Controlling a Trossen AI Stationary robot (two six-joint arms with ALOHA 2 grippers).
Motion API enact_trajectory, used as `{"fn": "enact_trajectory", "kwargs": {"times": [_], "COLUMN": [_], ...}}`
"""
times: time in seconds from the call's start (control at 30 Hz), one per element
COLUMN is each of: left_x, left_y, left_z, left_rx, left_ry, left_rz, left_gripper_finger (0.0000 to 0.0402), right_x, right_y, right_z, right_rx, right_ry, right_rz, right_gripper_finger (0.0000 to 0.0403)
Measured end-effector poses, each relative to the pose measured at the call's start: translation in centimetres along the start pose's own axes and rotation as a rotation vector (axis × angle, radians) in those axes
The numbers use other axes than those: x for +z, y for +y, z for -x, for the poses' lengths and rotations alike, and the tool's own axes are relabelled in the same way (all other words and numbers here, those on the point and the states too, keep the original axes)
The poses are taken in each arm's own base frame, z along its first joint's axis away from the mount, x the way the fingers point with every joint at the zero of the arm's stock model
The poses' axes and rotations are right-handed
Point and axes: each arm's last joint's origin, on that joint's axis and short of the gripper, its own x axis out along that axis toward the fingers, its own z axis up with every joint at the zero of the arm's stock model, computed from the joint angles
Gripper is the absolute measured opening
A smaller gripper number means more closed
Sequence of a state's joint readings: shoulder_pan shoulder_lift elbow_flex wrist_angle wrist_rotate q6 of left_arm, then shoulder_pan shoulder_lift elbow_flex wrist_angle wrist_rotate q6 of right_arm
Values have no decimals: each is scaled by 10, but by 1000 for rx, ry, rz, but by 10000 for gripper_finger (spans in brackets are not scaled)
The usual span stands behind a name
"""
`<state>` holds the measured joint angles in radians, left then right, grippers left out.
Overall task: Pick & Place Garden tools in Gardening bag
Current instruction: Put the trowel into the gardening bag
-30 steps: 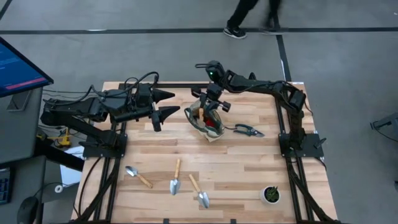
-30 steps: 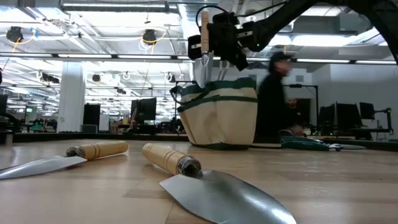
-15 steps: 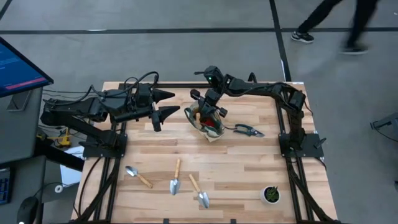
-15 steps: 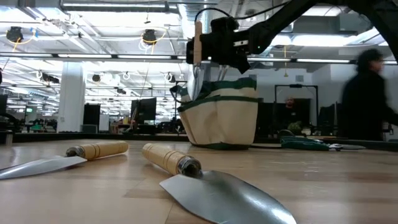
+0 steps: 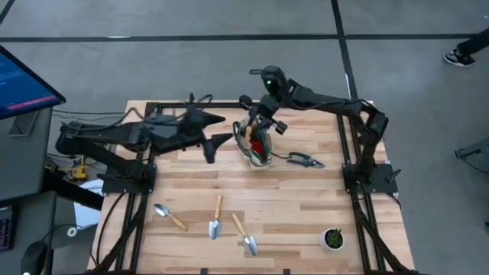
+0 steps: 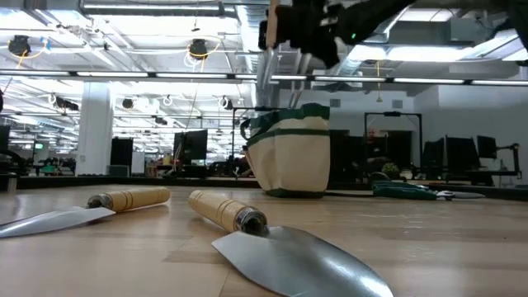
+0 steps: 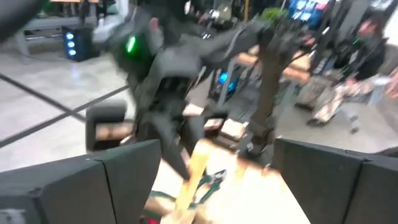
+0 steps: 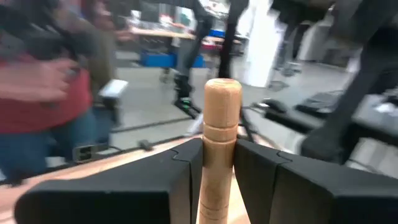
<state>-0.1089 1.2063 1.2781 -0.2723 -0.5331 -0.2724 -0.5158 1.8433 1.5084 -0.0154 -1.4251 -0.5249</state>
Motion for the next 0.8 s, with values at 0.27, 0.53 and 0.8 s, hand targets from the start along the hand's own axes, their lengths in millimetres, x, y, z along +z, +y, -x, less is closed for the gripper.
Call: {"fn": "enact_trajectory", "kwargs": {"times": [0.27, 0.53, 0.8], "left_x": [-14, -27, -23], "left_y": [-9, -14, -17], "left_z": [-29, -61, -74], "left_rx": [24, 129, 131], "left_ry": [18, -14, -115], "left_rz": [-76, -224, -223], "left_gripper_finger": [301, 301, 301], "right_x": [53, 73, 70], "right_y": [16, 26, 27], "right_z": [14, 13, 2], "right_rx": [-166, -179, -157], "right_ry": [55, 45, 44], "right_rz": [112, 103, 73], "right_gripper_finger": [72, 72, 72]}}
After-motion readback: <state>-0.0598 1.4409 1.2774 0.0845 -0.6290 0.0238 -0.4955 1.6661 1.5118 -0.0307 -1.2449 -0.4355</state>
